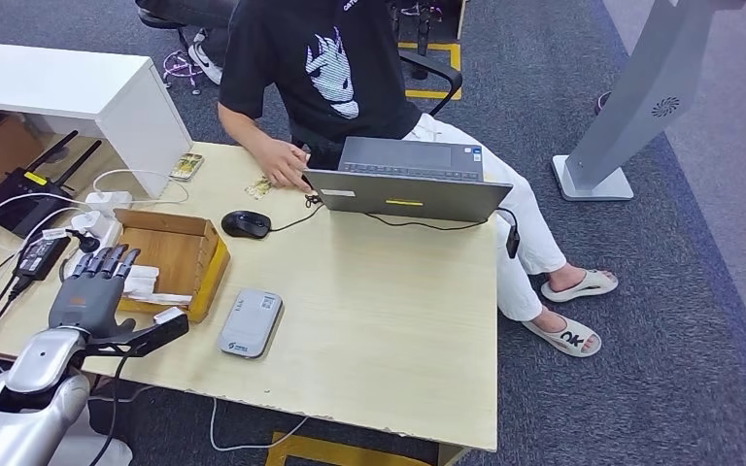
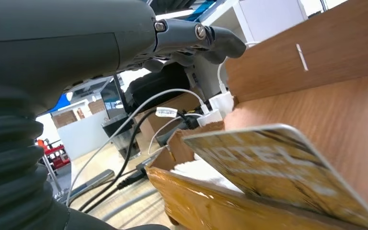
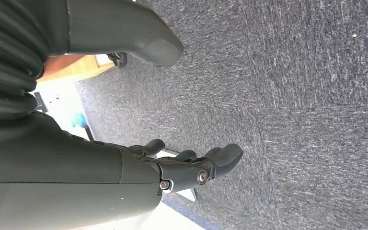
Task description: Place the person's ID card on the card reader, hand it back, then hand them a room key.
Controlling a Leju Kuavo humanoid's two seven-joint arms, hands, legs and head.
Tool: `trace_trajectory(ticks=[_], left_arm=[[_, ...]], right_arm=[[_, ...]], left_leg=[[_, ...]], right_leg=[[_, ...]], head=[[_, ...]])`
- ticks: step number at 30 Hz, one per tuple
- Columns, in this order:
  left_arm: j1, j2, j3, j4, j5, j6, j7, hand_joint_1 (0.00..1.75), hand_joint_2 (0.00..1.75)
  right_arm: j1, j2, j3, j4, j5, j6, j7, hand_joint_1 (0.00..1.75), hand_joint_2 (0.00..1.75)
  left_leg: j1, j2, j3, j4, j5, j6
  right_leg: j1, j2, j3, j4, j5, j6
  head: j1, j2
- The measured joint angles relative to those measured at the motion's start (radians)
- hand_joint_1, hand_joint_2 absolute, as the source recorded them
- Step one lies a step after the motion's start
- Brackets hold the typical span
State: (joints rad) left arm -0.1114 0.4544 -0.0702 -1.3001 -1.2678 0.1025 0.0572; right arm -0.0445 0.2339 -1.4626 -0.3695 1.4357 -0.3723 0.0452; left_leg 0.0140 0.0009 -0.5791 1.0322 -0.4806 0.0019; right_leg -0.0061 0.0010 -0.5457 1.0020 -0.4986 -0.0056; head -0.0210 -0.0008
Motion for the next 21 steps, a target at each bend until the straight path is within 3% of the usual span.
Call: trace_trajectory(ticks=[11, 21], left_arm=[[-0.030, -0.048, -0.059, -0.012, 0.150, -0.068, -0.057, 0.00, 1.75], [-0.051, -0.048, -0.109, -0.079, 0.227, -0.122, -0.064, 0.00, 1.75]], right_arm=[[-0.001, -0.005, 0.000, 0.008, 0.008, -0.001, 0.000, 0.00, 1.75], [-0.002, -0.009, 0.000, 0.011, 0.009, -0.002, -0.004, 0.00, 1.75]], left_leg=[[0.000, 0.000, 0.000, 0.000, 0.000, 0.000], [0.000, 0.000, 0.000, 0.000, 0.000, 0.000]], right_leg=[[0.000, 0.000, 0.000, 0.000, 0.000, 0.000], [0.000, 0.001, 0.000, 0.000, 0.001, 0.001]], head=[[0.000, 0.000], [0.000, 0.000]])
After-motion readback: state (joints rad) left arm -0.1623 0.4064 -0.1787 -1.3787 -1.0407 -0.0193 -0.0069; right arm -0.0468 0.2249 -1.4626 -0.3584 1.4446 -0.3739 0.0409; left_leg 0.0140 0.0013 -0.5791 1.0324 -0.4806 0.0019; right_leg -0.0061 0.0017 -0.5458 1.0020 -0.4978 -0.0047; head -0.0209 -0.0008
